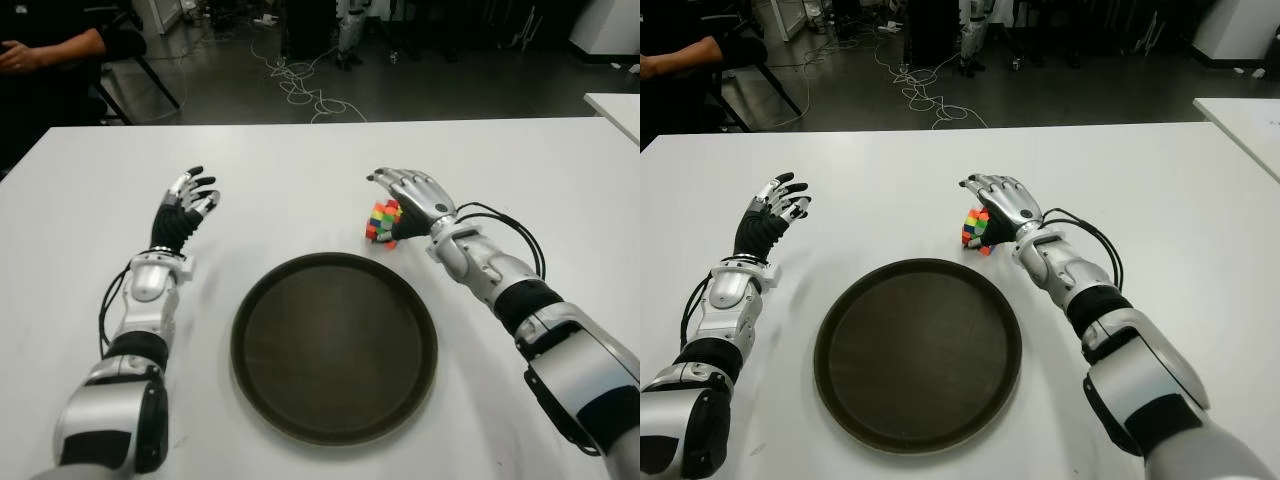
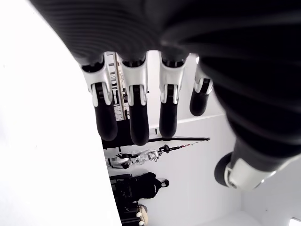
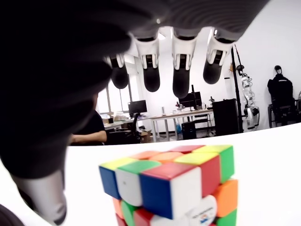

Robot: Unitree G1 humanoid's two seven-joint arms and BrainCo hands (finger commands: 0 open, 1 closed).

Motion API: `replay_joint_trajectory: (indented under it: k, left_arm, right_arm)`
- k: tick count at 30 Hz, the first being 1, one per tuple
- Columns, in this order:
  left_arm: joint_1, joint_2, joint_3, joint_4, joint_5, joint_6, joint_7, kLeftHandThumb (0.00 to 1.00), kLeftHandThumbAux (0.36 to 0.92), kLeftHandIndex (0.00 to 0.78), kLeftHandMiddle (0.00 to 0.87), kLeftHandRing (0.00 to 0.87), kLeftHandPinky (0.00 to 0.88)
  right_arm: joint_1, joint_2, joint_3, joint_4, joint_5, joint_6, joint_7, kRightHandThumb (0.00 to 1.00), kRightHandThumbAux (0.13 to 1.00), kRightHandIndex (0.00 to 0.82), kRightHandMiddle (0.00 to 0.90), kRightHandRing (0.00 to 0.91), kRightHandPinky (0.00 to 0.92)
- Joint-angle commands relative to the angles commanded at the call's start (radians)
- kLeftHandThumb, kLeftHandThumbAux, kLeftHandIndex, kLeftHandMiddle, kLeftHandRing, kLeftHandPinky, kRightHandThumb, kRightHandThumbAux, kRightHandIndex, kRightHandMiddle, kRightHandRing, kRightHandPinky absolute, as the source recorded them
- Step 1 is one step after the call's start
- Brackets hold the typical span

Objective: Pick up the Rubik's Cube and put it in the plate

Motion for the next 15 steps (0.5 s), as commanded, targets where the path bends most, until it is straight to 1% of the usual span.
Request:
replay_joint_trajectory:
  k: [3, 9, 15]
  left_arm:
    - [0.000, 0.000, 0.001, 0.000, -0.002, 0.000, -0.003, 0.012, 0.626, 0.137, 0.226, 0.234, 0.268]
    - [0.000, -0.001, 0.004, 0.002, -0.005, -0.001, -0.002, 0.011, 0.631, 0.138, 0.228, 0.233, 0.263]
    - [0.000, -0.002, 0.001, 0.001, 0.000, -0.009, 0.002, 0.011, 0.619, 0.139, 0.228, 0.236, 0.261]
  right_arm:
    - [0.000, 0.001, 0.002, -0.001, 0.001, 0.005, 0.004, 0.000, 0.742, 0.136, 0.124, 0.122, 0.141]
    - [0.002, 0.004, 0.010, 0.003, 0.001, 0.005, 0.012, 0.000, 0.753, 0.137, 0.129, 0.129, 0.146]
    - [0.004, 0.008, 0.018, -0.001, 0.002, 0.004, 0.033, 0.000, 0.765, 0.126, 0.118, 0.122, 0.136]
